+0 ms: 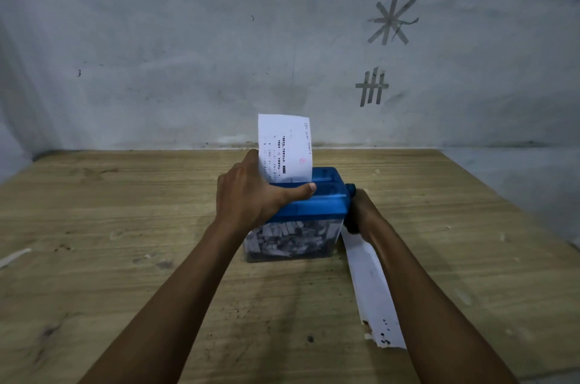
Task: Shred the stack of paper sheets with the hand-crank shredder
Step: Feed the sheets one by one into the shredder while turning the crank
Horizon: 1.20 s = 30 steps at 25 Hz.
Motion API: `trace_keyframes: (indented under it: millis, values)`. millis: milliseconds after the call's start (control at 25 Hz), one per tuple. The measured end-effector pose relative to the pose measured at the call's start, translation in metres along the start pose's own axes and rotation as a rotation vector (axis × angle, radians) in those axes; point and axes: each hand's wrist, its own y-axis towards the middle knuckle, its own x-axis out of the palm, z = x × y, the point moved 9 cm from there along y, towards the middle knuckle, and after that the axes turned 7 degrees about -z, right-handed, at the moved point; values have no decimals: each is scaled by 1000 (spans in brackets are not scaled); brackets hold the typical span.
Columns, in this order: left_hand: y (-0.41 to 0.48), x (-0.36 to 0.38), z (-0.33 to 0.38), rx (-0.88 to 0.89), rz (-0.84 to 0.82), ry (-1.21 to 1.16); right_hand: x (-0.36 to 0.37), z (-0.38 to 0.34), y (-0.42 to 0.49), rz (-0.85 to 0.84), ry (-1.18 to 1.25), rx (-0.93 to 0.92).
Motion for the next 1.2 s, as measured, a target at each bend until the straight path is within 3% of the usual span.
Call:
trace_keyframes:
  millis: [160, 280, 440, 560, 720, 960, 1200]
  values:
    - [2, -1, -4, -12, -15, 23, -10, 5, -52, 15, -299, -135]
    - [5, 1, -3, -20, -65, 41, -28, -30, -82, 242, -579, -302]
    - [4, 3, 4, 17, -102, 149, -41, -69, -111, 528, -575, -356]
    - [2, 3, 5, 48, -138, 44, -43, -101, -109, 621, -534, -417]
    - [1, -1, 12, 112, -153, -109, -30, -136, -62, 385, -381, -487]
    - [-2, 0, 10, 128, -193, -213, -9, -107, 17, 131, -363, -262]
    - [0, -5, 4, 100, -121, -231, 1, -66, 43, 61, -65, -187]
